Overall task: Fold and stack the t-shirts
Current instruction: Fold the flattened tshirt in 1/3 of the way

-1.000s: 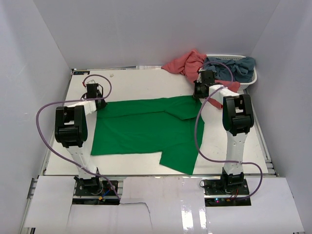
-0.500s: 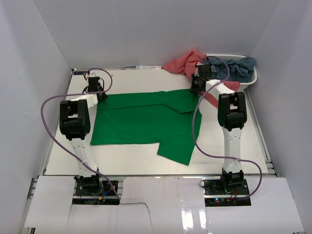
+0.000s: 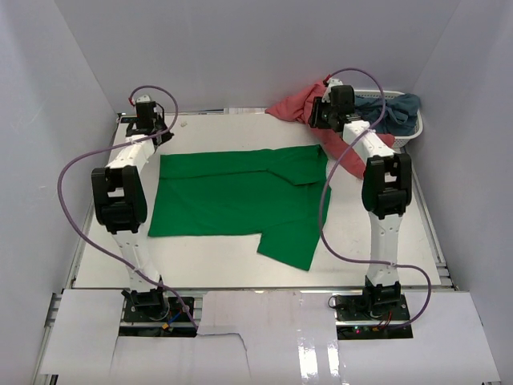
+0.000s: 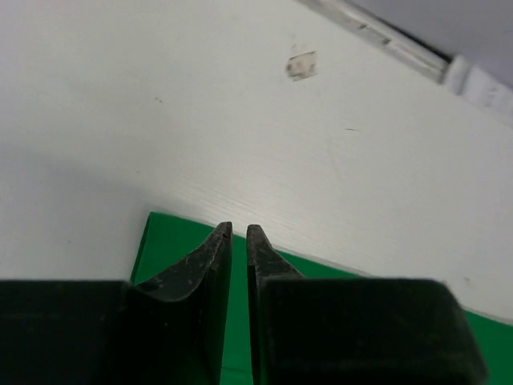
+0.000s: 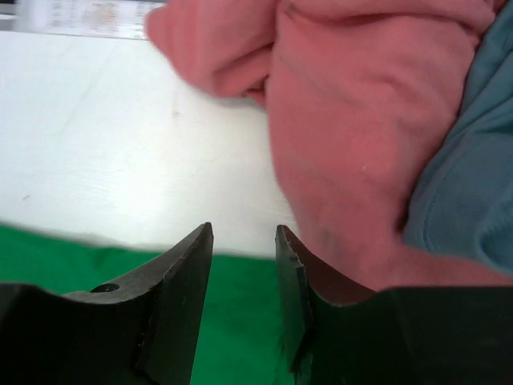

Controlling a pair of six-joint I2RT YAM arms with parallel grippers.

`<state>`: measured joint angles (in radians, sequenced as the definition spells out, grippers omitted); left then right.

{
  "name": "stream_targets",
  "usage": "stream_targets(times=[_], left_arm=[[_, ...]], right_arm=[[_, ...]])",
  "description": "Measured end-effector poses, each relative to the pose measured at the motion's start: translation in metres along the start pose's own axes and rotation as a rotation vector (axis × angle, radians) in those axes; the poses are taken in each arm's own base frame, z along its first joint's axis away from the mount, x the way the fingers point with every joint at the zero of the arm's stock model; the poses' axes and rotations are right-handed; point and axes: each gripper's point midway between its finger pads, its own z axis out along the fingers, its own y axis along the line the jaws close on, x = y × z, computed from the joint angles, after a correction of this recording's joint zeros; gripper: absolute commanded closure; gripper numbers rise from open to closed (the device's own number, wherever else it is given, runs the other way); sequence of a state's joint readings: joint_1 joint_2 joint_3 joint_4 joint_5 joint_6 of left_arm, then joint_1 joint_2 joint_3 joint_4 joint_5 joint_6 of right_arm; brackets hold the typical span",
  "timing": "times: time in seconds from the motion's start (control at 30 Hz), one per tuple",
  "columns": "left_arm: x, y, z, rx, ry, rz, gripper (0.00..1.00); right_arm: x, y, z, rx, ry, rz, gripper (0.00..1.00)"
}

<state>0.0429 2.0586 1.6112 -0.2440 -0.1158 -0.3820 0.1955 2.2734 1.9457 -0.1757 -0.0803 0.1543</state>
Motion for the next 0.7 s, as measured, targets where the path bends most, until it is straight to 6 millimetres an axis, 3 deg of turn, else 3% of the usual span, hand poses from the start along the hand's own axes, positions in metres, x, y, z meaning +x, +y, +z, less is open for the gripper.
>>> stream_targets(times=[0.1, 0.2, 0.3, 0.4, 0.5, 0.6, 0.7], left_arm=[[-0.030, -0.025, -0.035, 0.099, -0.050, -0.012, 0.75], [-0.053, -0.069, -0.075, 0.261, -0.101, -0.017, 0.75], [-0.048, -0.128, -0.103, 0.459, -0.087, 0.001, 0.75], [-0.009, -0.183, -0.107, 0.624, 0.017, 0.034, 0.76], [0.043, -0.226, -0.091, 0.741, 0.154, 0.063, 0.76], [0.110, -0.251, -0.070, 0.796, 0.319, 0.076, 0.76], [0.157, -0.260, -0.055, 0.814, 0.444, 0.062, 0.76]], right_arm=[[-0.015, 0.018, -0.039, -0.047, -0.034, -0.032, 0.56], [-0.023, 0.043, -0.084, -0.089, -0.059, -0.075, 0.56], [-0.010, 0.074, -0.121, -0.141, -0.058, -0.087, 0.57], [0.024, 0.096, -0.144, -0.182, 0.010, -0.046, 0.57], [0.067, 0.095, -0.157, -0.187, 0.109, 0.054, 0.56], [0.112, 0.090, -0.167, -0.175, 0.212, 0.178, 0.54], [0.147, 0.087, -0.178, -0.153, 0.291, 0.282, 0.53]])
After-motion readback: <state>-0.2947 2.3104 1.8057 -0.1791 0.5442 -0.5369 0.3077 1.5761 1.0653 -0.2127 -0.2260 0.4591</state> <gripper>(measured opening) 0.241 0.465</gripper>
